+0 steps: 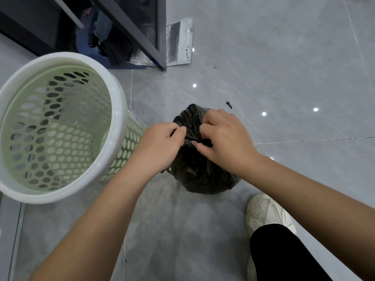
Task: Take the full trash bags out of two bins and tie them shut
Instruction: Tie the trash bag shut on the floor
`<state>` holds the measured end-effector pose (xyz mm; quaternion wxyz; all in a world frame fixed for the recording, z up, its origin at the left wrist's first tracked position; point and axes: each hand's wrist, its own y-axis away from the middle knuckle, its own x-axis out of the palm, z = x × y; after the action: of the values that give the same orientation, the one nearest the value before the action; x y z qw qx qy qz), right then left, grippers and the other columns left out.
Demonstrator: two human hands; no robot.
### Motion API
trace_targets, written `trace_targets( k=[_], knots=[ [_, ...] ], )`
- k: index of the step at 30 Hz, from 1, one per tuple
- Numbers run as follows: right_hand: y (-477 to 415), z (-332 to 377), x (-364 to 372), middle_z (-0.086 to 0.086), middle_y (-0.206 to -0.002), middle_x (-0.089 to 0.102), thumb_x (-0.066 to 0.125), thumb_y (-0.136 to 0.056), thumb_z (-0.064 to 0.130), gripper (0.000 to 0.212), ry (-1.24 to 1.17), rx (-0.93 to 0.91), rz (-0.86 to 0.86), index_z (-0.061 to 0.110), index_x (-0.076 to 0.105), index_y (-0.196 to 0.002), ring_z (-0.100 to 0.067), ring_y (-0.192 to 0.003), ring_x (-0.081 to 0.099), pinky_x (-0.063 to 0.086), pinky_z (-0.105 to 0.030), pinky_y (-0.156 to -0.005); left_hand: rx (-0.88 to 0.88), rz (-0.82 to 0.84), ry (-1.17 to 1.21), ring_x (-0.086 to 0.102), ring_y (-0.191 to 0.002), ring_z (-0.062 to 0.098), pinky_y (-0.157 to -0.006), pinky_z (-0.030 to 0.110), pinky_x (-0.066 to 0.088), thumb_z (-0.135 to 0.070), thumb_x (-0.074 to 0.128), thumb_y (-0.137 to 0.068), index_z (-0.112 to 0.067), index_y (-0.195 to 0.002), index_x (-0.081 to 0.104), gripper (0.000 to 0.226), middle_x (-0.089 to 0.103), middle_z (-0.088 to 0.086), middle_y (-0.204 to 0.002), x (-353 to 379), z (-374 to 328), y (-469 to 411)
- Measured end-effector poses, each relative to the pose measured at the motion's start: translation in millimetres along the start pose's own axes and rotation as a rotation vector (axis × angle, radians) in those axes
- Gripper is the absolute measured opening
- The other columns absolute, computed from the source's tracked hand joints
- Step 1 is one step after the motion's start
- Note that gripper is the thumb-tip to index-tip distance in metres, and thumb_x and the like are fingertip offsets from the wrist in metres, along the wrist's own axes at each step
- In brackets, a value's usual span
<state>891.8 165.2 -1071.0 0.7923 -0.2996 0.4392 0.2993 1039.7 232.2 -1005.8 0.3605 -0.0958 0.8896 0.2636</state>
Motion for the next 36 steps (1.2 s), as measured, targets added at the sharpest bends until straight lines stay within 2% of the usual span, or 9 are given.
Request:
trace_targets(
  k=[6, 10, 16, 19, 23, 27, 29, 33, 36],
  knots=[
    [1, 7, -1, 0.005, -0.072, 0.062, 0.061, -0.086, 0.039, 0.023, 0.018, 0.014, 0.032, 0.018, 0.056, -0.093, -0.021, -0.058, 0.059, 0.041, -0.03, -0.043, 0.003, -0.018, -0.052, 0.04, -0.038, 0.005, -0.048, 0.027, 0.03, -0.034, 0.046, -0.095, -0.016, -0.061, 0.055, 0.039, 0.04, -0.007, -0.039, 0, 1, 0],
    [3, 6, 3, 0.003, -0.06, 0.058, 0.064, -0.085, 0.039, 0.03, 0.037, 0.0, -0.028, 0.014, 0.056, -0.069, -0.021, -0.051, 0.056, 0.031, -0.026, -0.044, 0.004, -0.035, -0.048, 0.039, -0.041, 0.006, -0.05, 0.029, 0.031, -0.033, 0.047, -0.095, -0.014, -0.064, 0.057, 0.038, 0.04, -0.008, -0.038, 1, 1, 0],
    [3, 3, 1, -0.002, -0.079, 0.055, 0.059, -0.083, 0.045, 0.033, 0.094, -0.042, -0.014, 0.014, 0.059, -0.072, -0.023, -0.076, 0.053, 0.037, -0.035, -0.068, 0.007, -0.029, -0.057, 0.044, -0.043, 0.0, -0.045, 0.017, 0.028, -0.03, 0.046, -0.096, -0.013, -0.067, 0.061, 0.036, 0.049, -0.018, -0.041, 0, 4, 0],
    [2, 5, 1, 0.001, -0.067, 0.058, 0.067, -0.08, 0.039, 0.027, 0.075, 0.012, 0.017, 0.015, 0.057, -0.074, -0.023, -0.063, 0.057, 0.042, -0.032, -0.06, 0.006, -0.016, -0.084, 0.044, -0.044, 0.001, -0.049, 0.022, 0.028, -0.03, 0.046, -0.096, -0.016, -0.069, 0.063, 0.035, 0.05, -0.027, -0.042, 0, 2, 1],
    [0, 10, -2, 0.004, -0.068, 0.062, 0.057, -0.087, 0.033, 0.015, 0.097, 0.053, 0.056, 0.019, 0.06, -0.09, -0.022, -0.056, 0.058, 0.033, -0.026, -0.043, 0.006, -0.022, -0.076, 0.045, -0.046, -0.004, -0.051, 0.026, 0.028, -0.03, 0.046, -0.096, -0.018, -0.068, 0.063, 0.034, 0.049, -0.026, -0.042, 0, 1, 1],
    [-1, 9, 1, 0.002, -0.063, 0.061, 0.055, -0.089, 0.032, 0.024, 0.058, 0.017, 0.035, 0.015, 0.06, -0.074, -0.023, -0.052, 0.057, 0.03, -0.025, -0.043, 0.0, -0.039, -0.037, 0.046, -0.046, -0.006, -0.052, 0.026, 0.029, -0.027, 0.046, -0.095, -0.005, -0.077, 0.065, 0.035, 0.05, -0.029, -0.043, -1, 1, -2],
    [-1, 8, 1, 0.0, -0.068, 0.059, 0.055, -0.087, 0.035, 0.026, 0.059, -0.017, -0.004, 0.014, 0.06, -0.072, -0.022, -0.062, 0.056, 0.03, -0.026, -0.052, 0.008, -0.051, -0.044, 0.045, -0.045, -0.004, -0.052, 0.028, 0.03, -0.026, 0.045, -0.095, 0.0, -0.078, 0.064, 0.036, 0.051, -0.028, -0.043, -2, 2, -3],
    [-5, 4, 2, 0.0, -0.076, 0.055, 0.052, -0.086, 0.039, 0.029, 0.034, -0.06, 0.029, 0.014, 0.058, -0.073, -0.022, -0.072, 0.053, 0.038, -0.034, -0.067, 0.013, -0.088, -0.075, 0.041, -0.048, 0.007, -0.053, 0.03, 0.032, -0.026, 0.046, -0.095, -0.008, -0.06, 0.053, 0.039, 0.047, -0.009, -0.042, -1, 5, -3],
    [-6, 5, 1, 0.002, -0.065, 0.054, 0.05, -0.086, 0.039, 0.027, 0.001, -0.023, 0.053, 0.015, 0.053, -0.073, -0.021, -0.058, 0.052, 0.038, -0.03, -0.051, -0.013, -0.091, -0.078, 0.042, -0.05, 0.012, -0.05, 0.029, 0.03, -0.022, 0.047, -0.092, -0.016, -0.052, 0.047, 0.04, 0.045, -0.006, -0.044, -1, 5, -4]
  ],
)
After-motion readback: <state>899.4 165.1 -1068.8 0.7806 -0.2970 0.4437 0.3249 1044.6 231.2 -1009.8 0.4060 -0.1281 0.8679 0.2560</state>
